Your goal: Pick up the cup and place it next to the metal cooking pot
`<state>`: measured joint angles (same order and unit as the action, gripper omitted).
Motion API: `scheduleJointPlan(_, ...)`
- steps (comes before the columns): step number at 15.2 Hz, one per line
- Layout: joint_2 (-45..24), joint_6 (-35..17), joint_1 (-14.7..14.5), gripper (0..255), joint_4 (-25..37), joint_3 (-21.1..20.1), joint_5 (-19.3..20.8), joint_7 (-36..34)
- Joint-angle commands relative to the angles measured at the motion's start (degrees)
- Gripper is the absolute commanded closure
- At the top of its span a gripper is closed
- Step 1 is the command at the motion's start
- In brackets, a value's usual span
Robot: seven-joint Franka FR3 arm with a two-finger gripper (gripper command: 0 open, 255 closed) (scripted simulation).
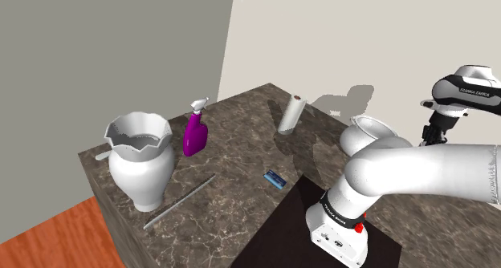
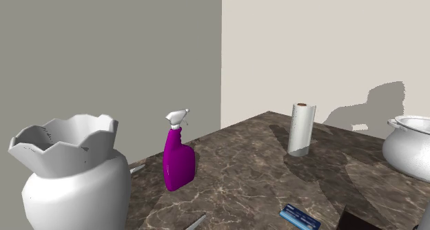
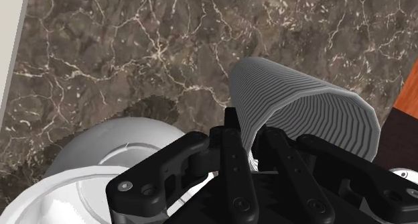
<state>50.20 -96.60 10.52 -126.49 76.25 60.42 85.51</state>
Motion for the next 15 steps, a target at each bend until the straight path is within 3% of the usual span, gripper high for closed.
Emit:
scheduleJointPlan(1, 0.15, -1.1, -0.41, 255, -0.7, 1.3, 0.87, -0.52)
scheduleJointPlan(15, 1.17, -7.21, -3.58, 255, -3.94, 9.67, 6.53, -3.74)
